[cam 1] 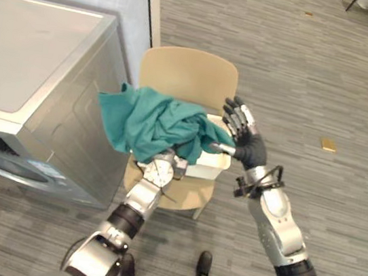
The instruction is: Pick up the laundry basket with both hands and put the clothes into the washing machine.
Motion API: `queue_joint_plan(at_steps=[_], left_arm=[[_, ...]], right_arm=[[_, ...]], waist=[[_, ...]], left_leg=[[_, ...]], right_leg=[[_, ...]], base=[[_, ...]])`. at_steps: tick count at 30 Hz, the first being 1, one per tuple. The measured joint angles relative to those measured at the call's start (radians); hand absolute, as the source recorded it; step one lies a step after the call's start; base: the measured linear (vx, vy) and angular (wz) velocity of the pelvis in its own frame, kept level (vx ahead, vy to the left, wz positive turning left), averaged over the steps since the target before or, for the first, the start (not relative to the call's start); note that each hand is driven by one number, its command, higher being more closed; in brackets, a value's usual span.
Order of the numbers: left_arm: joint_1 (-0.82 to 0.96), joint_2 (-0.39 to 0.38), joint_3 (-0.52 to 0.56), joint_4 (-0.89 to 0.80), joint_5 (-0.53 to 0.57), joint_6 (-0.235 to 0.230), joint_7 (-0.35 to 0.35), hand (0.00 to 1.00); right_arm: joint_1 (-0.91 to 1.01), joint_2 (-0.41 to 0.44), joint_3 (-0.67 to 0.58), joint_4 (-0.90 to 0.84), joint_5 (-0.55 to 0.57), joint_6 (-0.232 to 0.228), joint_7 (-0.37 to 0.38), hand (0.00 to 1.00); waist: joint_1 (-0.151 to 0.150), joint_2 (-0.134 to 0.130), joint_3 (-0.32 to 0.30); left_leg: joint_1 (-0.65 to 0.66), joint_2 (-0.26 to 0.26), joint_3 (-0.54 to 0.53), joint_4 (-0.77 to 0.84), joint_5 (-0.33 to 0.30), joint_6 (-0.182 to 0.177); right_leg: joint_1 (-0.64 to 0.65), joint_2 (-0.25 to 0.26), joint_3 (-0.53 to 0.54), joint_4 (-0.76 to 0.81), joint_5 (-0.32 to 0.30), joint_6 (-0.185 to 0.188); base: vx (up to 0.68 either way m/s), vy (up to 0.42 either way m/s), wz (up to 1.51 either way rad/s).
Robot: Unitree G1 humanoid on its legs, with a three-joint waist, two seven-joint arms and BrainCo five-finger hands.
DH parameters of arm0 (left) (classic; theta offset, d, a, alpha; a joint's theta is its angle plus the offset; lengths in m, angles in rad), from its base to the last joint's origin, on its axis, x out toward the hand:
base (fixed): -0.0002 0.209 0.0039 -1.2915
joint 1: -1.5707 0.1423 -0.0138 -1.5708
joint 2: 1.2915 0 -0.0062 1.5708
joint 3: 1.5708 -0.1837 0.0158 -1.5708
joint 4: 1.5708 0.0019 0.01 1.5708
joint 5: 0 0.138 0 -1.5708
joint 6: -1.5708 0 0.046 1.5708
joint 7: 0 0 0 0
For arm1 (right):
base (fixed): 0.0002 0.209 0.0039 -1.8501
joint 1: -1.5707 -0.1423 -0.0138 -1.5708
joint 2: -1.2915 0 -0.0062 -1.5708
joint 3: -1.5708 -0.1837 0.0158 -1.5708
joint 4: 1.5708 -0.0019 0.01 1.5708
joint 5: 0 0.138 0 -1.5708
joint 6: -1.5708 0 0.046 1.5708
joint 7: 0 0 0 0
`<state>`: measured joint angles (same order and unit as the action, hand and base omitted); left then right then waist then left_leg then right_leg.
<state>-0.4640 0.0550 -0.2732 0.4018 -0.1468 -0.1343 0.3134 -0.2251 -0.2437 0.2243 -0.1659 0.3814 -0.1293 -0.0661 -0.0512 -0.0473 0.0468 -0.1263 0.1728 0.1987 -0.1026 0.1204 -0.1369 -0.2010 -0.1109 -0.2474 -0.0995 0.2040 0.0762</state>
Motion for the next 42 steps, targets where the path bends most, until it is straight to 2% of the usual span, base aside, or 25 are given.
queue_joint_plan(at_steps=[3, 6, 8, 10, 15, 19, 20, 23, 25, 26, 27, 28, 29, 30, 31, 32, 33, 34, 35, 36, 38, 41, 42], left_arm=[[0.010, -0.004, 0.080, -0.016, -0.007, -0.001, 0.009, 1.00], [0.083, -0.003, 0.186, -0.129, -0.022, -0.004, 0.020, 1.00], [0.133, -0.003, 0.231, -0.194, -0.028, -0.008, 0.020, 1.00], [0.205, -0.004, 0.292, -0.270, -0.040, -0.010, 0.021, 1.00], [0.327, -0.032, 0.325, -0.398, -0.050, -0.031, 0.015, 1.00], [0.415, -0.062, 0.362, -0.500, -0.065, -0.069, -0.007, 1.00], [0.440, -0.068, 0.363, -0.520, -0.080, -0.076, -0.017, 1.00], [0.466, -0.071, 0.363, -0.528, -0.093, -0.083, -0.035, 1.00], [0.476, -0.072, 0.358, -0.529, -0.118, -0.088, -0.044, 1.00], [0.487, -0.071, 0.352, -0.529, -0.129, -0.089, -0.048, 1.00], [0.496, -0.069, 0.354, -0.529, -0.135, -0.088, -0.048, 1.00], [0.506, -0.069, 0.354, -0.529, -0.145, -0.088, -0.048, 1.00], [0.509, -0.078, 0.349, -0.532, -0.158, -0.091, -0.049, 1.00], [0.515, -0.082, 0.343, -0.535, -0.160, -0.094, -0.049, 1.00], [0.535, -0.078, 0.318, -0.543, -0.167, -0.095, -0.052, 1.00], [0.564, -0.072, 0.289, -0.570, -0.176, -0.105, -0.053, 1.00], [0.574, -0.070, 0.284, -0.579, -0.178, -0.113, -0.054, 1.00], [0.576, -0.074, 0.275, -0.576, -0.195, -0.114, -0.055, 1.00], [0.580, -0.076, 0.259, -0.571, -0.202, -0.112, -0.067, 1.00], [0.582, -0.076, 0.252, -0.567, -0.208, -0.112, -0.074, 1.00], [0.612, -0.077, 0.236, -0.561, -0.215, -0.107, -0.096, 1.00], [0.660, -0.086, 0.234, -0.545, -0.217, -0.077, -0.117, 1.00], [0.676, -0.095, 0.232, -0.545, -0.217, -0.065, -0.131, 1.00]], right_arm=[[0.026, 0.039, -0.154, 0.000, -0.042, 0.000, -0.055, 0.00], [0.089, 0.047, -0.349, 0.002, -0.103, 0.004, -0.129, 0.00], [0.113, 0.055, -0.430, 0.006, -0.156, 0.016, -0.163, 0.00], [0.144, 0.078, -0.538, 0.042, -0.234, 0.037, -0.216, 0.00], [0.231, 0.098, -0.643, 0.164, -0.432, 0.125, -0.263, 0.00], [0.274, 0.121, -0.658, 0.482, -0.493, 0.165, -0.259, 0.00], [0.283, 0.119, -0.647, 0.603, -0.503, 0.180, -0.249, 0.00], [0.284, 0.118, -0.613, 0.854, -0.510, 0.185, -0.210, 0.00], [0.279, 0.119, -0.543, 1.022, -0.511, 0.188, -0.174, 0.00], [0.264, 0.127, -0.510, 1.095, -0.514, 0.186, -0.150, 0.00], [0.254, 0.132, -0.496, 1.129, -0.516, 0.184, -0.141, 0.00], [0.244, 0.138, -0.487, 1.170, -0.522, 0.181, -0.128, 0.00], [0.207, 0.149, -0.474, 1.254, -0.543, 0.177, -0.110, 0.00], [0.198, 0.144, -0.468, 1.271, -0.550, 0.177, -0.104, 0.00], [0.184, 0.138, -0.447, 1.280, -0.561, 0.176, -0.102, 0.00], [0.180, 0.164, -0.429, 1.287, -0.580, 0.172, -0.095, 0.00], [0.170, 0.171, -0.417, 1.289, -0.585, 0.170, -0.087, 0.00], [0.162, 0.179, -0.409, 1.289, -0.589, 0.165, -0.082, 0.00], [0.154, 0.184, -0.398, 1.291, -0.591, 0.156, -0.080, 0.00], [0.152, 0.187, -0.391, 1.291, -0.591, 0.156, -0.079, 0.00], [0.145, 0.207, -0.363, 1.290, -0.595, 0.152, -0.072, 0.00], [0.148, 0.213, -0.366, 1.300, -0.609, 0.152, -0.061, 0.00], [0.154, 0.209, -0.369, 1.314, -0.611, 0.157, -0.060, 0.00]], waist=[[0.001, -0.002, 0.000], [-0.005, 0.000, -0.001], [-0.014, 0.002, -0.003], [-0.019, 0.004, -0.004], [-0.017, 0.023, -0.021], [-0.004, 0.060, -0.038], [0.021, 0.069, -0.043], [0.048, 0.090, -0.048], [0.074, 0.099, -0.048], [0.074, 0.098, -0.046], [0.070, 0.093, -0.045], [0.066, 0.087, -0.044], [0.077, 0.078, -0.026], [0.094, 0.096, -0.023], [0.097, 0.128, -0.024], [0.095, 0.110, -0.019], [0.098, 0.107, -0.017], [0.101, 0.109, -0.016], [0.105, 0.114, -0.016], [0.107, 0.115, -0.014], [0.123, 0.093, -0.002], [0.120, 0.091, 0.006], [0.122, 0.093, 0.011]], left_leg=[[0.001, -0.001, 0.002, 0.000, 0.000, 0.001], [0.003, 0.000, 0.004, 0.000, -0.001, 0.000], [0.004, 0.000, 0.004, 0.000, -0.001, 0.000], [0.019, 0.000, 0.004, 0.000, -0.005, -0.001], [0.032, 0.001, -0.014, 0.000, -0.015, -0.004], [0.025, 0.004, -0.064, 0.000, -0.016, -0.005], [0.019, 0.005, -0.075, 0.001, -0.020, -0.002], [-0.010, 0.002, -0.142, 0.007, -0.010, 0.009], [-0.045, -0.002, -0.185, 0.018, 0.006, 0.048], [-0.076, -0.006, -0.135, 0.041, -0.026, 0.198], [-0.077, -0.012, -0.086, 0.043, -0.054, 0.300], [-0.067, -0.015, -0.026, 0.038, -0.102, 0.375], [-0.096, 0.008, 0.118, 0.133, -0.100, 0.348], [-0.102, 0.021, 0.156, 0.205, -0.060, 0.318], [-0.112, 0.027, 0.187, 0.250, 0.002, 0.272], [-0.102, -0.004, 0.161, 0.189, 0.049, 0.233], [-0.103, -0.005, 0.167, 0.192, 0.027, 0.231], [-0.122, 0.002, 0.204, 0.272, -0.047, 0.221], [-0.115, -0.002, 0.230, 0.291, -0.077, 0.191], [-0.110, -0.008, 0.228, 0.279, -0.079, 0.176], [-0.097, -0.056, 0.197, 0.242, -0.070, 0.166], [-0.107, -0.110, 0.161, 0.240, -0.077, 0.175], [-0.104, -0.140, 0.152, 0.240, -0.093, 0.189]], right_leg=[[0.000, 0.001, 0.000, 0.000, -0.004, 0.004], [0.000, 0.002, 0.001, 0.000, -0.006, 0.002], [0.001, 0.003, 0.001, 0.000, -0.006, 0.001], [0.013, 0.003, 0.000, 0.000, -0.007, 0.000], [0.041, 0.002, -0.019, 0.000, -0.026, 0.003], [0.071, 0.004, -0.061, 0.001, -0.039, 0.001], [0.076, 0.004, -0.074, 0.001, -0.041, 0.000], [0.097, 0.001, -0.147, 0.001, -0.052, 0.004], [0.114, -0.006, -0.234, 0.024, -0.082, 0.006], [0.114, -0.032, -0.295, 0.072, -0.117, 0.009], [0.116, -0.047, -0.308, 0.095, -0.139, 0.009], [0.124, -0.058, -0.304, 0.107, -0.158, -0.001], [0.157, -0.087, -0.363, 0.127, -0.161, 0.000], [0.167, -0.092, -0.387, 0.152, -0.176, 0.004], [0.198, -0.102, -0.444, 0.201, -0.220, 0.014], [0.225, -0.128, -0.524, 0.209, -0.245, 0.000], [0.239, -0.132, -0.563, 0.207, -0.246, 0.018], [0.253, -0.135, -0.611, 0.217, -0.243, 0.029], [0.281, -0.135, -0.650, 0.227, -0.244, 0.031], [0.291, -0.137, -0.665, 0.231, -0.244, 0.031], [0.309, -0.167, -0.711, 0.236, -0.235, 0.040], [0.321, -0.217, -0.739, 0.287, -0.236, 0.039], [0.324, -0.255, -0.740, 0.330, -0.242, 0.029]], base=[[0.00, 0.000, 0.00], [0.02, 0.014, -0.02], [0.02, 0.011, -0.01], [0.02, 0.012, -0.02], [0.01, 0.016, 0.11], [0.02, 0.012, 0.30], [0.00, 0.008, 0.38], [0.02, 0.005, 0.77], [0.01, 0.007, 1.28], [0.00, 0.022, 1.35], [0.06, 0.050, 1.51], [0.08, 0.088, 1.88], [0.09, 0.094, 1.69], [0.09, 0.126, 1.86], [0.06, 0.115, 1.71], [0.05, 0.122, 1.80], [0.04, 0.094, 1.56], [0.11, 0.114, 1.20], [0.10, 0.120, 1.12], [0.05, 0.132, 0.99], [-0.03, 0.113, 0.61], [0.00, 0.147, 0.53], [0.01, 0.260, 0.60]])
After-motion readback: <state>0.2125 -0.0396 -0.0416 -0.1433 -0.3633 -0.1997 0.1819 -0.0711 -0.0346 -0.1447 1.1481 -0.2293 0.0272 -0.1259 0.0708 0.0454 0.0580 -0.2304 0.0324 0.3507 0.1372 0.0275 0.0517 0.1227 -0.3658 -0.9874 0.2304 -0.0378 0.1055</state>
